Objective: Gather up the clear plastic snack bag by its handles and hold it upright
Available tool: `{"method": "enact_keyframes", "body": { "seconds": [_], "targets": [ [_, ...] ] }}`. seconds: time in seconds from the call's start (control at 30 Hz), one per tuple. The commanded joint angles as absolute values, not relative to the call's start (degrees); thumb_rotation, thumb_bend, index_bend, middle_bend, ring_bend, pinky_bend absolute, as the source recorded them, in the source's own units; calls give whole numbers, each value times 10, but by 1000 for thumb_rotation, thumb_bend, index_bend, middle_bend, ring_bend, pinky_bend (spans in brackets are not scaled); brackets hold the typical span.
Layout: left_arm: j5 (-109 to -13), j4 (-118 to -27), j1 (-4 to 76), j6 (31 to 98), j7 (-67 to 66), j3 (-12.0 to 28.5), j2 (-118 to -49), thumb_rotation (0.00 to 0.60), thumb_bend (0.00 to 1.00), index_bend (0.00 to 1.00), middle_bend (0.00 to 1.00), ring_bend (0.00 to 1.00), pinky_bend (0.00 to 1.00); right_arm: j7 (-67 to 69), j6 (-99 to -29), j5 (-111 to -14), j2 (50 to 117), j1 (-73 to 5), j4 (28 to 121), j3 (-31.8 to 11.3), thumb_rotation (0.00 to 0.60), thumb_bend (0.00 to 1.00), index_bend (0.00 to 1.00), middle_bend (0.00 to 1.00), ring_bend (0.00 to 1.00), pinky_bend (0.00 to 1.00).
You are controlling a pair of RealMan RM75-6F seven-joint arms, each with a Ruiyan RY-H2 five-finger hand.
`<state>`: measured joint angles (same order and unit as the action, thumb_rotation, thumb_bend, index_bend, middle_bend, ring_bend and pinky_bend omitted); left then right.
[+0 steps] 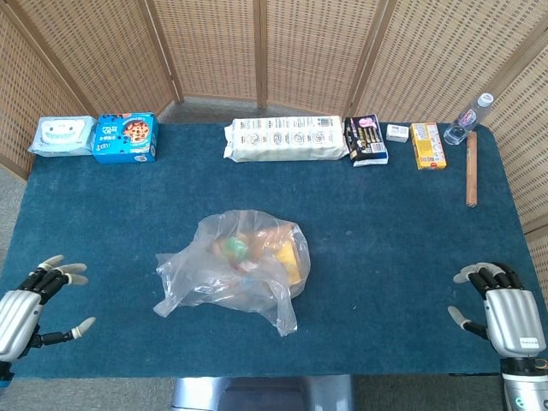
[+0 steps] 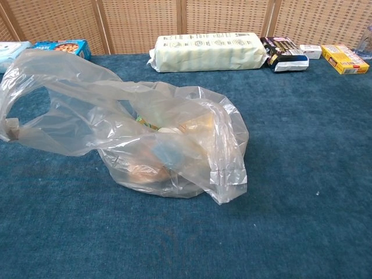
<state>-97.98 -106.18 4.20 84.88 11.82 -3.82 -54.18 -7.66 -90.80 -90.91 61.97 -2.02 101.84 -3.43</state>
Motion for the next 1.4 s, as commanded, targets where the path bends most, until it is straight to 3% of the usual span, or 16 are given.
{"method": "enact_keyframes", "body": {
  "seconds": [0.03,0.1,0.17,0.23,0.5,0.77,1.4],
  "targets": [
    [-983,-1068,61,817,132,-45,-532,231,174,330,252,114,228,-75,-912,-910,618,-18,1019,-35,600,203,409,365,275,190],
    [-987,-1075,73,799,142,-48,-526,172,157,331,252,114,206,-74,-914,-911,619,-17,1017,-35,600,203,408,365,274,190],
    [-989,-1078,81,788,147,-48,-524,49,138,331,251,114,192,-73,-916,-911,618,-15,1017,-35,600,203,408,365,274,189],
    [-990,-1081,89,778,150,-49,-523,1,126,327,251,113,160,-71,-918,-911,617,-13,1016,-34,600,203,409,365,275,185],
    [-1014,-1080,114,747,215,-67,-506,0,95,295,210,93,110,-68,-930,-914,611,-5,1018,-34,600,202,408,365,275,177],
    [-1034,-1054,125,758,272,-75,-511,0,84,237,193,66,107,-76,-932,-920,609,-3,1025,-33,600,203,408,365,275,168],
    [-1053,-1070,212,674,325,-75,-537,0,83,235,193,66,107,-84,-946,-923,603,8,1033,-34,600,202,408,365,275,163]
  ]
}}
